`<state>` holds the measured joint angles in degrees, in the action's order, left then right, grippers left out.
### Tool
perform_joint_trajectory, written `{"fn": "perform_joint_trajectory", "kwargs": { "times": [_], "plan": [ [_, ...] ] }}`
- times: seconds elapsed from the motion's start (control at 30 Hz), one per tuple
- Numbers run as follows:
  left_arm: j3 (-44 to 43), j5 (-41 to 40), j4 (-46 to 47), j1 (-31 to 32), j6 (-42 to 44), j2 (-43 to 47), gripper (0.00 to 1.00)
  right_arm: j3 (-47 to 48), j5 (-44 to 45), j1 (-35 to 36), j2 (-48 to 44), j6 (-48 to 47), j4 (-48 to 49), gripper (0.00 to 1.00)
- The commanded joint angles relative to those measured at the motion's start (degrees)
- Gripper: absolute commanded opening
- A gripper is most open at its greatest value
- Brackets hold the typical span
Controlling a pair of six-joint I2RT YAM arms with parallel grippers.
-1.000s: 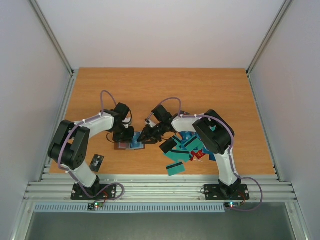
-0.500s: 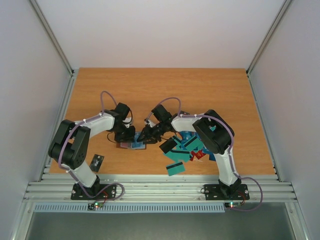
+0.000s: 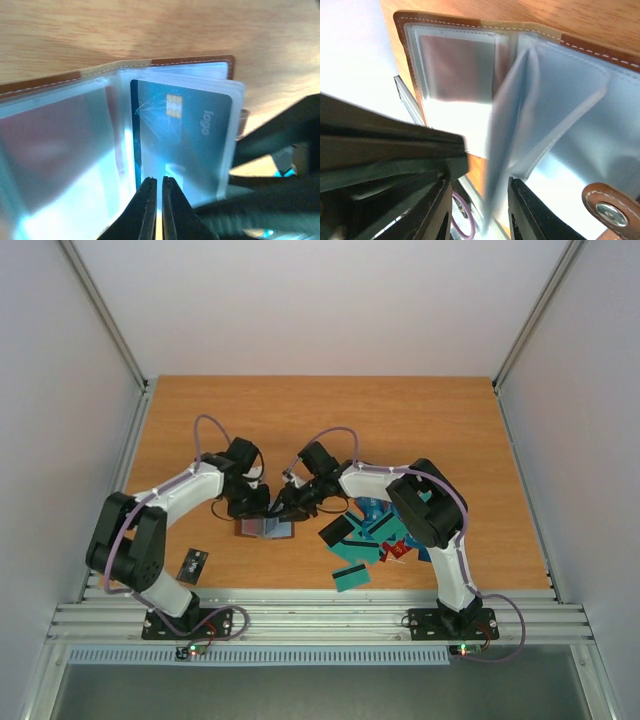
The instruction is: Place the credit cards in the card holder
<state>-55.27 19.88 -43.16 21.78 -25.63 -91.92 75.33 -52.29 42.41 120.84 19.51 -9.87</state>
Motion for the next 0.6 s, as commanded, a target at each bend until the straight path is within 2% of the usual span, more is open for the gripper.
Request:
{"fn": "perform_joint_trajectory", "kwargs": {
  "times": [0.0,0.23,0.57],
  "plan": [
    [-3.7,-1.6,-5.8,-0.3,-1.1,5.8,0.09,2.1,0.4,0.5,1.4,-1.8,-2.7,0.32],
    [-5.2,-4.4,-12.1,-2.6,-0.4,13.7,0.13,3.5,0.3,0.6,2.1,-1.2,-2.8,0.32],
    [-4.4,-5.7,-17.1,-6.5,1.5,23.1,0.16,10.2,0.0,2.9,4.4,-2.6,-7.2,0.33]
  ]
}}
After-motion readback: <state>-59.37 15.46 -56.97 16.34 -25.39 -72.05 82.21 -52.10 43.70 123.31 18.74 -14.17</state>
